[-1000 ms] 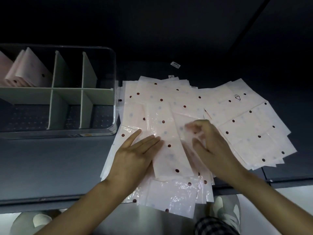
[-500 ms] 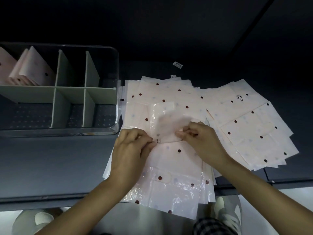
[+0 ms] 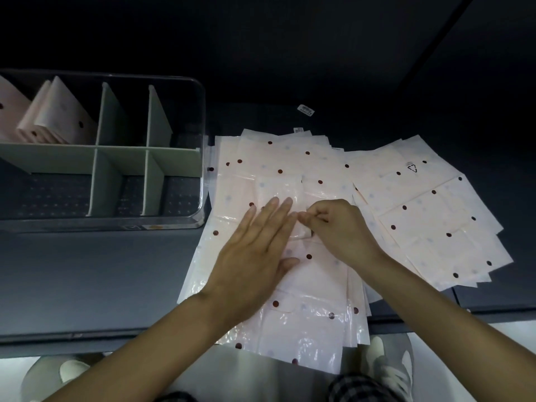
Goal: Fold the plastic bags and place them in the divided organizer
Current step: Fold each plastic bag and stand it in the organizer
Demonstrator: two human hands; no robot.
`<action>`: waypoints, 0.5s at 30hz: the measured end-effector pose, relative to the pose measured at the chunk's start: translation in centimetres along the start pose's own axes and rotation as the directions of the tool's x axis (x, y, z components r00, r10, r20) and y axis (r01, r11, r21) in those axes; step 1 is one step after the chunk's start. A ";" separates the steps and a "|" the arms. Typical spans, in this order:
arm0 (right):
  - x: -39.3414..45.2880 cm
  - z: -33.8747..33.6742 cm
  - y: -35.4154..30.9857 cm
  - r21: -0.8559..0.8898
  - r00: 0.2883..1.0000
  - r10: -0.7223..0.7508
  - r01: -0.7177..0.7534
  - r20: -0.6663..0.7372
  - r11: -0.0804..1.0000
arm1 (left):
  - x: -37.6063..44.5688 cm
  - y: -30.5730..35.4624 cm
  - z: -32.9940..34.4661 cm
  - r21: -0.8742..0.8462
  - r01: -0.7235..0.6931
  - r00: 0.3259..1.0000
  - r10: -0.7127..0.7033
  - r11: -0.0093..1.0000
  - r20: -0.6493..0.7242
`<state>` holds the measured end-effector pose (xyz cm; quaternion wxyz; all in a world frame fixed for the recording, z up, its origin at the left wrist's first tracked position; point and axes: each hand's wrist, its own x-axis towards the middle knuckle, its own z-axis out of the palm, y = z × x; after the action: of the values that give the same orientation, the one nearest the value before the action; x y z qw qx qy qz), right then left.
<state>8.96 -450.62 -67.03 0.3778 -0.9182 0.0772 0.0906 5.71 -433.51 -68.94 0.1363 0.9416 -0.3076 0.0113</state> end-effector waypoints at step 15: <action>-3.8 0.5 -0.4 -0.523 0.878 -0.473 0.374 -0.066 0.766 | 0.9 -2.2 1.0 0.069 0.036 0.985 -0.047 0.997 0.168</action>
<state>5.34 -449.70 -66.27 0.1312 -0.9813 -0.1222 -0.0707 7.66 -432.64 -70.39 0.0787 0.9494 -0.2978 -0.0615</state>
